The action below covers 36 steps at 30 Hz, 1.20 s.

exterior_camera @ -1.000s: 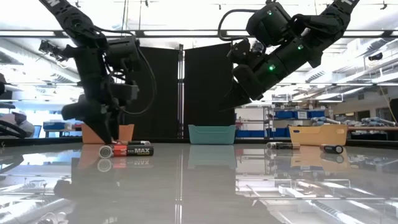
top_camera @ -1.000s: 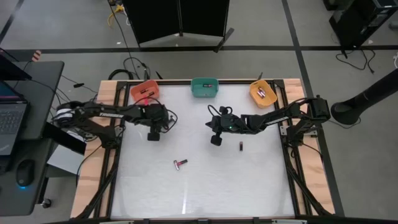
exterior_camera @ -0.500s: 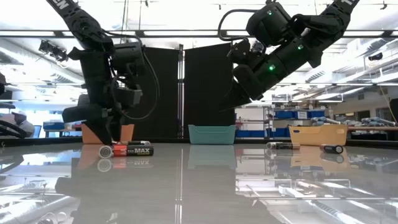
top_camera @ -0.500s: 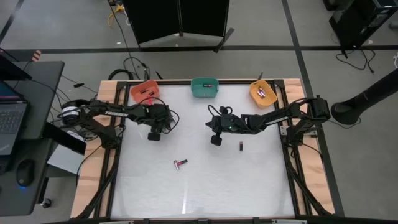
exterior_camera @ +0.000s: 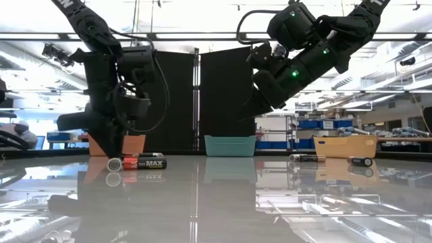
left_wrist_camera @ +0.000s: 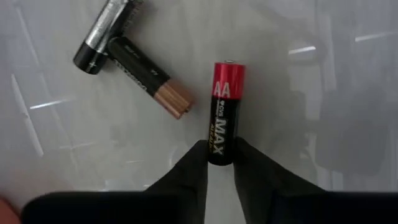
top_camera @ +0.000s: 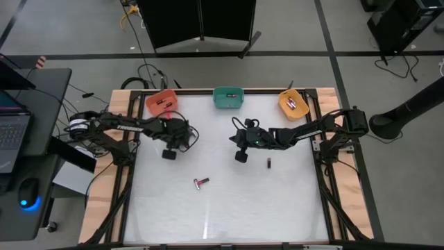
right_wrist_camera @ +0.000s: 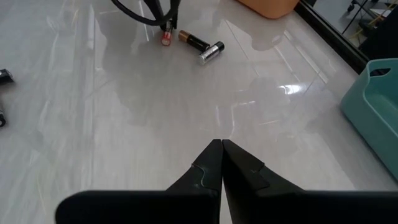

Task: Sort batteries
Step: Put the red battery into the green bin

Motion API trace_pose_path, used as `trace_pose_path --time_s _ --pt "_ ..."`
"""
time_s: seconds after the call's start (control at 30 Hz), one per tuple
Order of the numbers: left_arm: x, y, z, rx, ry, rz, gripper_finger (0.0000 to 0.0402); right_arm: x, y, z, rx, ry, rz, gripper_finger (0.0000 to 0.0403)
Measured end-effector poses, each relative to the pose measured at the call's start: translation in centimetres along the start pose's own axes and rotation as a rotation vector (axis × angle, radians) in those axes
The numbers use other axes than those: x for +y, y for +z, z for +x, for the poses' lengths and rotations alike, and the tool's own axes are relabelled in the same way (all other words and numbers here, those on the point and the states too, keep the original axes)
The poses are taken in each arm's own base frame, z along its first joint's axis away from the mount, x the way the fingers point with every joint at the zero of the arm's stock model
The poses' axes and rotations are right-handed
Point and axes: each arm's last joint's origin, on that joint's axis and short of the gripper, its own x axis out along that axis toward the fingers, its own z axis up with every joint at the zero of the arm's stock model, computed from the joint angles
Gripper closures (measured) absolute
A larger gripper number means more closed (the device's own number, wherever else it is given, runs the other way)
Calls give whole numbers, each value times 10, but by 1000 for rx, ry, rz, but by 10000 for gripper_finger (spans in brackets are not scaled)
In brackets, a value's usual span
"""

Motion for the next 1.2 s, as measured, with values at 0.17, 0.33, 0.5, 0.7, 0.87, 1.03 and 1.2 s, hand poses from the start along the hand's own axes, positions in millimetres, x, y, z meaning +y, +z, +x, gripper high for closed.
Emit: trace_pose_path --time_s 0.17,0.33,0.5,0.7,0.87,1.03,1.2 --pt "-8 1 -1 17 -17 29 346 0 0 0 0 0 0 382" --pt "-14 8 -7 20 -32 -6 348 0 0 0 0 3 7 382" --pt "-16 27 -17 -120 -122 -94 349 2 0 0 5 50 5 382" --pt "-21 42 -9 -410 -202 -177 350 6 -3 -1 31 62 -6 382" --pt "-16 55 -10 -735 -164 -247 350 13 8 -1 -87 132 14 382" --pt "-15 52 -17 -1093 -102 -289 351 22 22 -6 -239 204 31 382" --pt "-15 37 -25 -1364 -88 -373 351 24 36 -12 -394 224 79 381"
